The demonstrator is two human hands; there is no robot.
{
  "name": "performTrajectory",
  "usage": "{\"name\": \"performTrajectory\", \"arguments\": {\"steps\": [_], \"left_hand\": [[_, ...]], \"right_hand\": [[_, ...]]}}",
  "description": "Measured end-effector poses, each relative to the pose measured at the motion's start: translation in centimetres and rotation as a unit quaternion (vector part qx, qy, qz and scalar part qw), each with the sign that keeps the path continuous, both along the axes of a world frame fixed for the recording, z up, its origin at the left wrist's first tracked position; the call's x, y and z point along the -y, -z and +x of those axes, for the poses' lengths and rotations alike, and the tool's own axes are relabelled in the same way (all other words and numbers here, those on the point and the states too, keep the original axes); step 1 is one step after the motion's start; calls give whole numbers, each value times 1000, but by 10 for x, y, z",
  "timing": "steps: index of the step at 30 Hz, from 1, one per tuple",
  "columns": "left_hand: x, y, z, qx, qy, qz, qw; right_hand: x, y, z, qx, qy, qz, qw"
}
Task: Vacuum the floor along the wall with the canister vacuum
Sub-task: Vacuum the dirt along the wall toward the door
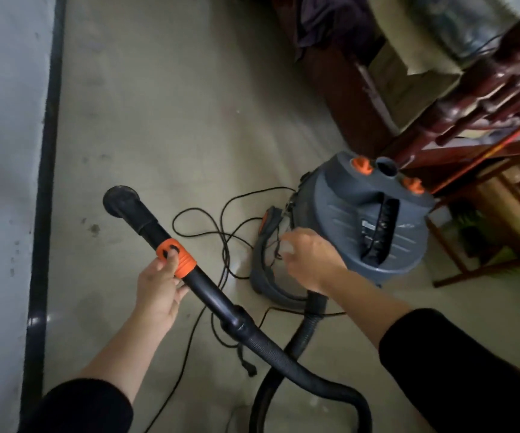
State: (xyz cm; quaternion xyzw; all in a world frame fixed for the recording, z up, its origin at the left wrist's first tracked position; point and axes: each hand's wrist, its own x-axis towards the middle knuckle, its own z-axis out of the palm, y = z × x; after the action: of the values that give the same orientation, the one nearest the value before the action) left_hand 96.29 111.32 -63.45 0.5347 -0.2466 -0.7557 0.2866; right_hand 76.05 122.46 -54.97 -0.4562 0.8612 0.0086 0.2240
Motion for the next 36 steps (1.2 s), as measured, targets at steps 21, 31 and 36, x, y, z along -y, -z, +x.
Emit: {"name": "performTrajectory", "arguments": {"steps": [21, 31, 36], "left_hand": [[-37, 24, -54, 31, -13, 25, 999], [-12, 24, -42, 37, -18, 18, 999], [6, 14, -16, 31, -10, 19, 999]], "right_hand": [[-46, -14, -186, -309, -429, 295, 796], [-49, -10, -155, -313, -379, 331, 805], [-58, -11, -118, -256, -257, 349, 864]]}}
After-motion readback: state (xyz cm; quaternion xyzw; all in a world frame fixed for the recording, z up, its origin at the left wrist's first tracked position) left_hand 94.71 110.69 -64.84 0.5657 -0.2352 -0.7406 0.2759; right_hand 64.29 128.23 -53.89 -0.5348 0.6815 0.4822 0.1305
